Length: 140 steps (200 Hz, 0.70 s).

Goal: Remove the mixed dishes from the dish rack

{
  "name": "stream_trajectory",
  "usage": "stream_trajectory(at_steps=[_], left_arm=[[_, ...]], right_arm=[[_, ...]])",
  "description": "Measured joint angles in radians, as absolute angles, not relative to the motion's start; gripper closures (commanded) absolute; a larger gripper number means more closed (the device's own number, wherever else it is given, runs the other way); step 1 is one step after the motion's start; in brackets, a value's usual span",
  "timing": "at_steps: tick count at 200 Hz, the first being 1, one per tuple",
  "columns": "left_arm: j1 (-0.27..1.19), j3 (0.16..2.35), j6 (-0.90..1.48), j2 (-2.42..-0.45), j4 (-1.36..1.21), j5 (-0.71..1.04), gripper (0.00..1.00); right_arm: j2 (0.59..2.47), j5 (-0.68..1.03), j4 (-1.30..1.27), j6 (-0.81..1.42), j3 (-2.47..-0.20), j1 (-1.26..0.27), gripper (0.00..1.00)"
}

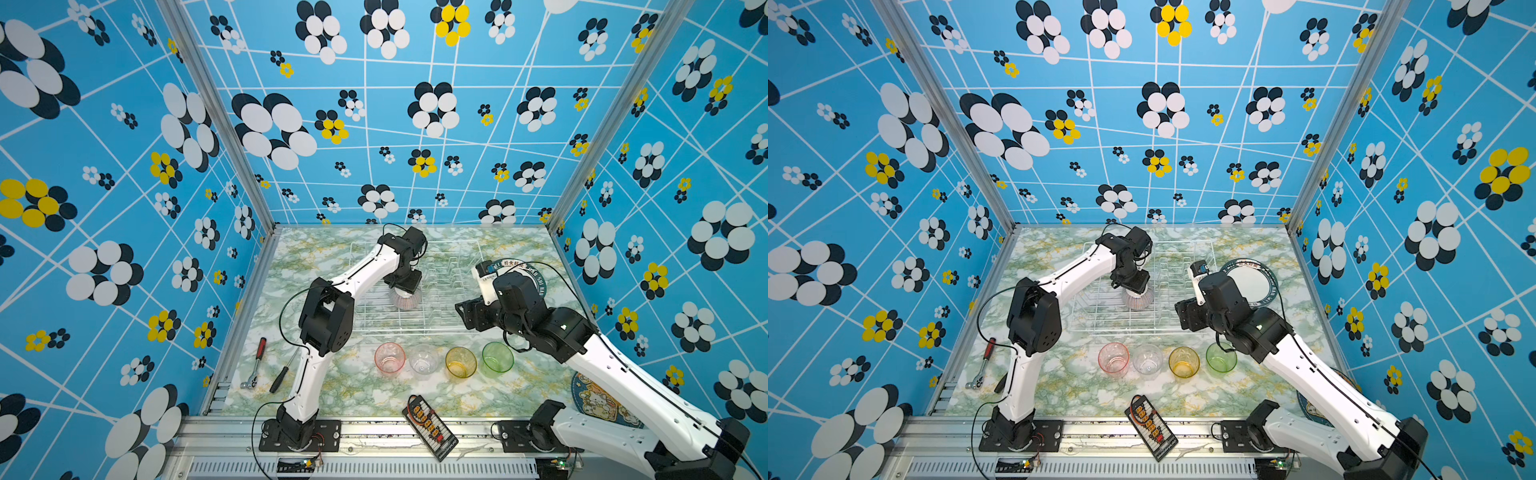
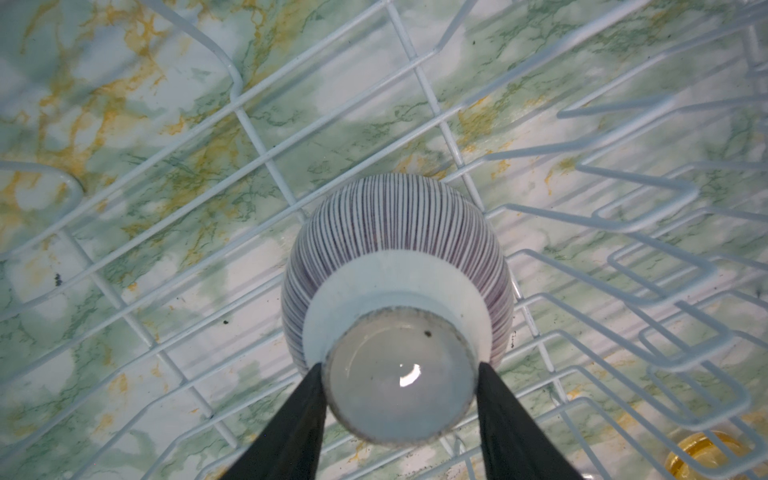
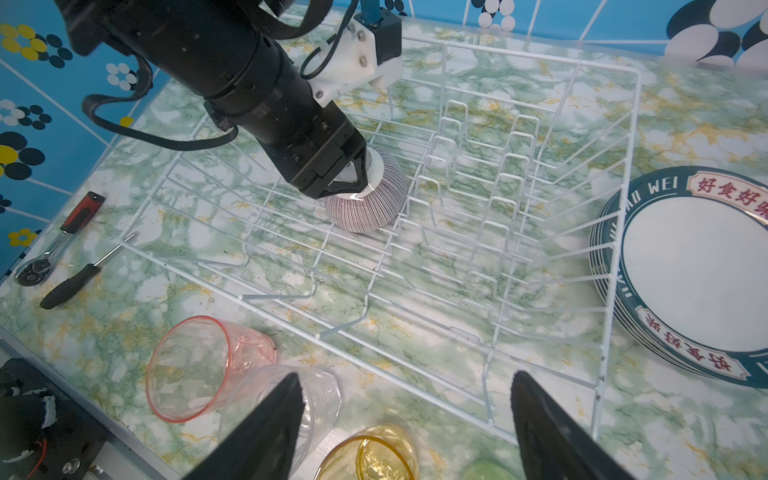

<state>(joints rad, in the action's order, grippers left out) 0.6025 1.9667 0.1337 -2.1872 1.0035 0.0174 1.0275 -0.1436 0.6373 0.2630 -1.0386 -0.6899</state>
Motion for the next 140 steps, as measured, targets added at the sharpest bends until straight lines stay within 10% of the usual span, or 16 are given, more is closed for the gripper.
stream_trajectory(at_steps=[140], left_arm=[[0.555,1.861,0.130,-2.119,0.946,0.048,0.54]], right_arm=[[1.076,-0.062,0.554,0.298,-0.988,-0.680,0.20]])
